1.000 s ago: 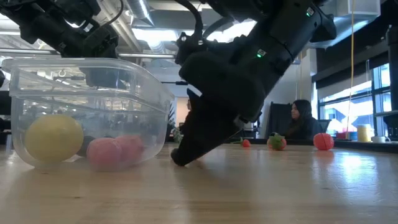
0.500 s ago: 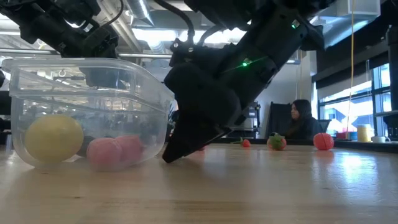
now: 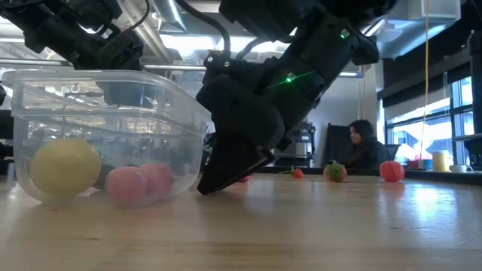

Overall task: Pick and placing Produce into tupperware
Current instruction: Put the blueberry into the transparent bin

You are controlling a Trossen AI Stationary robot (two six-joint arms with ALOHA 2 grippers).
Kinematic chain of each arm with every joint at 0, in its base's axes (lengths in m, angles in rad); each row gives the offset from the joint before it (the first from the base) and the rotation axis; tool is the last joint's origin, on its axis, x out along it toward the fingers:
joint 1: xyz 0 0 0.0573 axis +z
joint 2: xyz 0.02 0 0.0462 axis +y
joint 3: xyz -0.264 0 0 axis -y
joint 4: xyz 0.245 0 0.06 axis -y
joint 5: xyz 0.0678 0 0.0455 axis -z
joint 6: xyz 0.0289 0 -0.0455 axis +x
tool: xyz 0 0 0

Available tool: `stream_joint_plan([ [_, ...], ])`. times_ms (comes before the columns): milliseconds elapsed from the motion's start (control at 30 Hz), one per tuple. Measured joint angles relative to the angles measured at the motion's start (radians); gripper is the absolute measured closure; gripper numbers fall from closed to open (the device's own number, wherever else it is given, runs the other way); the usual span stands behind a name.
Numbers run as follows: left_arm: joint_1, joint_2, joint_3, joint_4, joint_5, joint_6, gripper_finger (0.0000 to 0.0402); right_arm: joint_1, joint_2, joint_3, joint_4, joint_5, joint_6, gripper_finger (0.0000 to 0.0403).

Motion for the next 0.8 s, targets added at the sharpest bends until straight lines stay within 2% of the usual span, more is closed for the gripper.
stream_joint_plan([
  [333,0.000,0.000,0.000,0.000,0.000,0.002,0.0140,0.000,-0.001,0.001,-0.023,-0.020,0.000,0.0289],
  [567,0.000,0.000,0.000,0.000,0.000,0.002,0.0140,0.001,-0.003,0.002,-0.037,-0.025,0.004,0.0356],
  [800,0.000,0.000,0.000,0.000,0.000,0.003,0.0140,0.001,-0.003,0.002,-0.038,-0.027,0.031,0.0357],
])
